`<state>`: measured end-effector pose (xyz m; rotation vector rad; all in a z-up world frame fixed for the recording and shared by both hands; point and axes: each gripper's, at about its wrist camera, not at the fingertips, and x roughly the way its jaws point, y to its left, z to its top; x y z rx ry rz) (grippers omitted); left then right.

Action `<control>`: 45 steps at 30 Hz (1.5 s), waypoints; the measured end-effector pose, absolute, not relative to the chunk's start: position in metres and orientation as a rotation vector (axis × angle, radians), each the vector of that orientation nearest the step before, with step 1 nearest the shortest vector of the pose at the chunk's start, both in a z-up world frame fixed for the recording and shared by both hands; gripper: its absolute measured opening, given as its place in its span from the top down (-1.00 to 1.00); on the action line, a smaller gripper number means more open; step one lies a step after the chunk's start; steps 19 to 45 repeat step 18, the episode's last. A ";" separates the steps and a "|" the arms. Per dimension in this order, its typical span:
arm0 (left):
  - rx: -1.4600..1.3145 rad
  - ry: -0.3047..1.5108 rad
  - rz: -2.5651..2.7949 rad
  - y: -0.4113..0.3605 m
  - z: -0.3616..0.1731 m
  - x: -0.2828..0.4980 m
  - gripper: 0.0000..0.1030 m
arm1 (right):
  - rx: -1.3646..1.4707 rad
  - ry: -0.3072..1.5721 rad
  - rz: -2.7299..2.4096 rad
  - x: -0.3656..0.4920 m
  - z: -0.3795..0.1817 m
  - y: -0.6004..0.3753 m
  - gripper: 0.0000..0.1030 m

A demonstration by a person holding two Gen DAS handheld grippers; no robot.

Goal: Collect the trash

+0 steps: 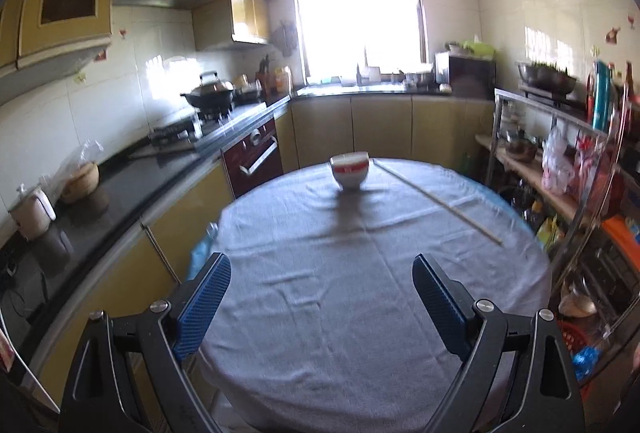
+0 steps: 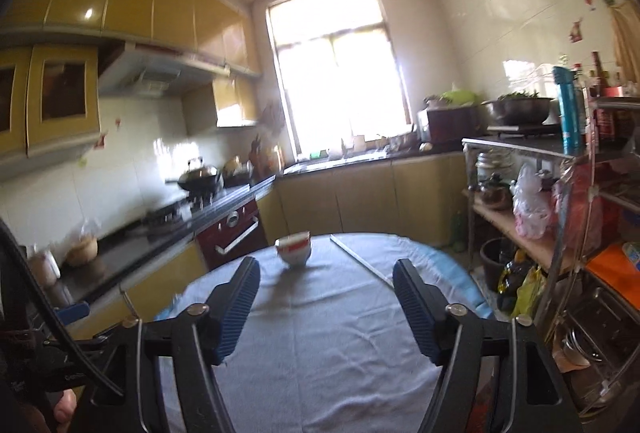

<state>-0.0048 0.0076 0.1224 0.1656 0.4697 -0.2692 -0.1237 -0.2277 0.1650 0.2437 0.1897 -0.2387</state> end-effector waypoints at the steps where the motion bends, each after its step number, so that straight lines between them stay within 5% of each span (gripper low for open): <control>1: 0.157 0.456 -0.263 0.012 0.129 -0.005 -0.79 | 0.252 0.166 -0.243 -0.130 0.171 -0.231 -0.51; 7: 0.131 0.459 -0.235 0.020 0.130 0.000 -0.79 | 0.278 0.160 -0.211 -0.136 0.174 -0.228 -0.60; 18: 0.171 0.638 -0.245 -0.007 0.031 0.051 -0.79 | 0.275 0.433 -0.196 -0.060 0.082 -0.232 -0.60; 45: 0.171 0.638 -0.245 -0.007 0.031 0.051 -0.79 | 0.275 0.433 -0.196 -0.060 0.082 -0.232 -0.60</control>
